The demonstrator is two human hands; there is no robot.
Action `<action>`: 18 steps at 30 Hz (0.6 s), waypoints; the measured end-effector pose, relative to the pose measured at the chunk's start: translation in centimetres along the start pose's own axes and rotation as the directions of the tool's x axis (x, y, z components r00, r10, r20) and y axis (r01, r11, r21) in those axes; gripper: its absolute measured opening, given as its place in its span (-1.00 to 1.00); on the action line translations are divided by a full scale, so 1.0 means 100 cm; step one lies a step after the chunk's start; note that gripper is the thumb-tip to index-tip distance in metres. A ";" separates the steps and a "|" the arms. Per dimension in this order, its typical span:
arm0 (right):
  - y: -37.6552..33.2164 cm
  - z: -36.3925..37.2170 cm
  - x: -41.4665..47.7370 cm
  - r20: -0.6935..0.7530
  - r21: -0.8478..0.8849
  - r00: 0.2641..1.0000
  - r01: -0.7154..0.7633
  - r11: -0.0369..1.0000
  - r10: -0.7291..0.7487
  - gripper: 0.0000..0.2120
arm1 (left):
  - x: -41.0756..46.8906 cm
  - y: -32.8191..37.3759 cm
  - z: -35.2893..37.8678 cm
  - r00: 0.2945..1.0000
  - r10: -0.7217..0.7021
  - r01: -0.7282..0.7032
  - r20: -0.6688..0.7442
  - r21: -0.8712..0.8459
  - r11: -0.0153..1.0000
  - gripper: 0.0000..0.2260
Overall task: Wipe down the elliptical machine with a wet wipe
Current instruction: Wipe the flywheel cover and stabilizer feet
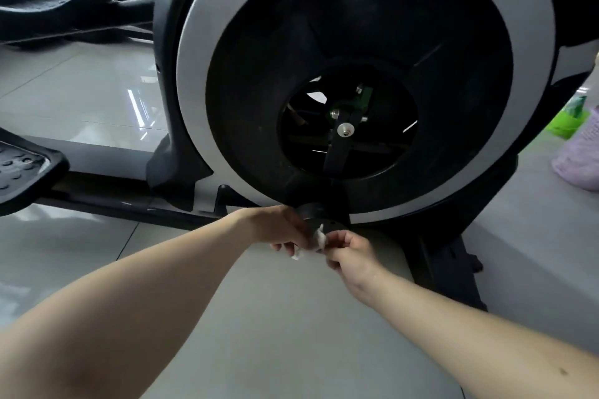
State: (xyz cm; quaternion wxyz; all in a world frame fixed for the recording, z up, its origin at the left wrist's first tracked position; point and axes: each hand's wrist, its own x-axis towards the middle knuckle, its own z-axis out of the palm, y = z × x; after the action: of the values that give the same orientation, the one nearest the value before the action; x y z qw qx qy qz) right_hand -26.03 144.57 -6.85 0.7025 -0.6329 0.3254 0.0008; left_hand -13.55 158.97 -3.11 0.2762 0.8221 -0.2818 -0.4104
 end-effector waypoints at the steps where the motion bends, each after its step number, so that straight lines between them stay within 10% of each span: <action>1: -0.002 0.001 -0.001 0.010 0.037 1.000 -0.022 0.999 0.021 -0.73 | -0.001 0.001 0.001 1.000 0.008 -0.008 0.004 0.028 1.000 -0.87; 11: -0.007 0.015 0.004 0.012 0.318 0.995 -0.097 0.943 0.098 -0.86 | 0.005 0.004 0.005 0.977 0.032 -0.012 -0.209 0.096 0.995 -0.90; 15: -0.030 -0.001 0.024 -0.254 -0.153 0.946 0.165 0.974 -0.200 -0.92 | 0.004 0.011 -0.002 0.966 0.060 -0.084 -0.251 -0.085 0.993 -0.91; 18: -0.042 -0.024 0.044 -0.145 -0.619 0.815 0.367 0.694 -0.561 -0.91 | 0.008 -0.003 -0.009 0.944 -0.013 -0.036 -0.329 -0.143 0.989 -0.84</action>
State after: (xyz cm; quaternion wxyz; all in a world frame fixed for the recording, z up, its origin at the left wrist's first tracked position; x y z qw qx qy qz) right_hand -21.86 139.81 -5.07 0.3961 -0.8643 0.2474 -0.1867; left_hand -12.31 158.87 -3.24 0.3814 0.8549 -0.2055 -0.2854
